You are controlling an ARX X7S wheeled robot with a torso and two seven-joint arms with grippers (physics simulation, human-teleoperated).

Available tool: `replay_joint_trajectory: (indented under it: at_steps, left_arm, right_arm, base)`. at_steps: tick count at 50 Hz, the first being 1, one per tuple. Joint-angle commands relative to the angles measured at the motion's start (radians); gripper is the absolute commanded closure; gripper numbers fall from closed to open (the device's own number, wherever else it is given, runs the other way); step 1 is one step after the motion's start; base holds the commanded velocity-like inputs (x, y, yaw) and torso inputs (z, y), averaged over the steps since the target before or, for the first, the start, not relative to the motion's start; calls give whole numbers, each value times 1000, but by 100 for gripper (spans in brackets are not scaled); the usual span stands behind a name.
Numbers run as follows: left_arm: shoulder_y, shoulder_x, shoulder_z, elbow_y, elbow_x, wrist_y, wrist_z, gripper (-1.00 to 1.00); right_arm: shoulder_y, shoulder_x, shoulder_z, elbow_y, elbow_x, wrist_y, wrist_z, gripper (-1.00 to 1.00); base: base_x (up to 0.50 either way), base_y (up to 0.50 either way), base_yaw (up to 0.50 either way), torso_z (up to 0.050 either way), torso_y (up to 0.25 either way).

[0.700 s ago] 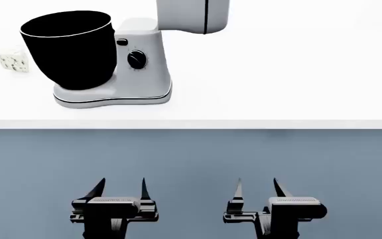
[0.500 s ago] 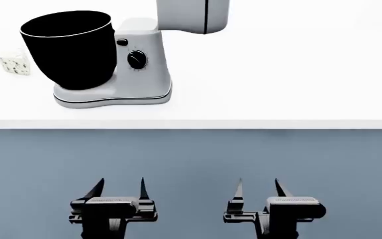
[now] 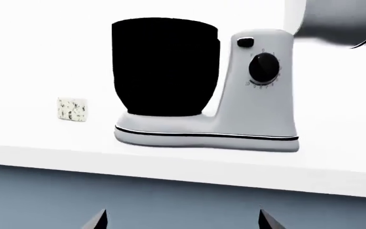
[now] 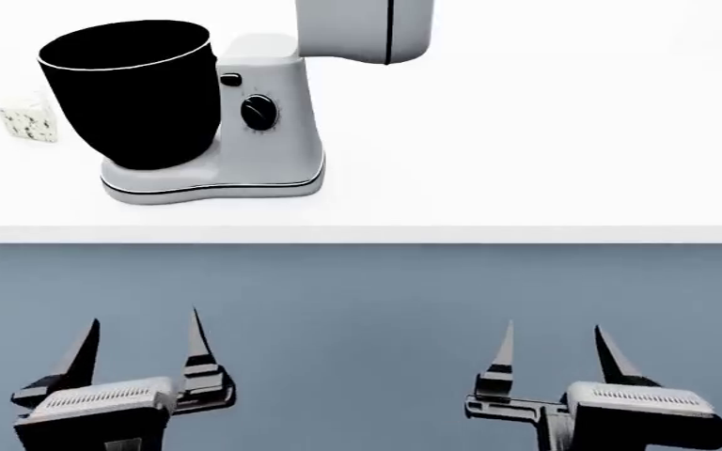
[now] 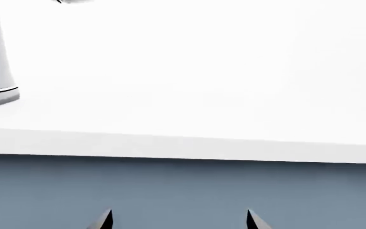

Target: Place the cheese in the stand mixer bowl.

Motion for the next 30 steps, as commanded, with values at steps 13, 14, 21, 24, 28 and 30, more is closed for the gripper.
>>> replay_joint_trajectory:
  at_steps: [13, 14, 21, 24, 28, 30]
  left_arm:
    - [-23, -91, 2, 323, -4, -231, -50, -100]
    - [-36, -94, 3, 336, -10, -255, -50, -100]
    - [-452, -178, -82, 488, -146, -813, -104, -100]
    - [-550, -188, -136, 530, -197, -945, -108, -100]
    - [-561, -191, -160, 569, -233, -983, -116, -100]
    - [-560, -197, -155, 564, -236, -977, -125, -100]
  right_arm:
    - [64, 512, 1060, -516, 1, 470, -248, -100]
    - [214, 662, 1210, -516, 151, 620, -98, -100]
    - [449, 1257, 1341, -476, 1201, 865, 952, -100]
    - [445, 1292, 1379, -442, 1651, 862, 1376, -100]
    - [265, 1333, 1595, -441, 2251, 851, 1385, -100]
    - [191, 1338, 1661, -449, 2518, 843, 1385, -100]
  base:
    - [0, 0, 0, 0, 0]
    - [0, 0, 0, 0, 0]
    - [0, 0, 0, 0, 0]
    - [0, 0, 0, 0, 0]
    - [273, 257, 0, 0, 0]
    - [105, 500, 0, 0, 0]
